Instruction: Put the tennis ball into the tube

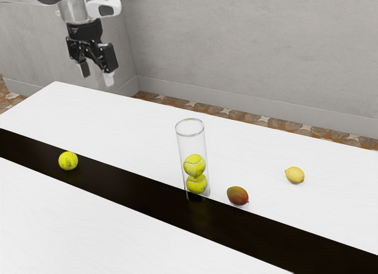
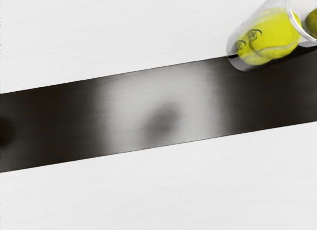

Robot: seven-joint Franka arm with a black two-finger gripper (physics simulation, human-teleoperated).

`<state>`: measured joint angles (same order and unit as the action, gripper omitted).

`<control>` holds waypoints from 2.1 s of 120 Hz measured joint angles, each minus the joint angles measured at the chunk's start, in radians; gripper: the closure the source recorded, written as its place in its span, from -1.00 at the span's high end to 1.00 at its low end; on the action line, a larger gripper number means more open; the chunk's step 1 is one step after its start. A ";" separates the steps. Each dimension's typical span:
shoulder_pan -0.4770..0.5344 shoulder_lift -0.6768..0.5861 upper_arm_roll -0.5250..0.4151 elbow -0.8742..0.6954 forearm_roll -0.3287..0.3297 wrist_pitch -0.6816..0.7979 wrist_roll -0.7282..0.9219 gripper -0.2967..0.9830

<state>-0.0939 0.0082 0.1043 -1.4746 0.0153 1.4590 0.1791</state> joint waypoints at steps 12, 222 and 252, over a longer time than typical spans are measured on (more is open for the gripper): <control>0.003 0.000 0.000 0.000 0.000 0.015 0.011 0.54; 0.379 0.471 0.138 -0.332 -0.092 0.814 0.466 0.54; 0.382 0.520 0.128 -0.331 -0.123 0.877 0.537 0.54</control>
<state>0.2885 0.5281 0.2318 -1.8059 -0.1081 2.3357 0.7157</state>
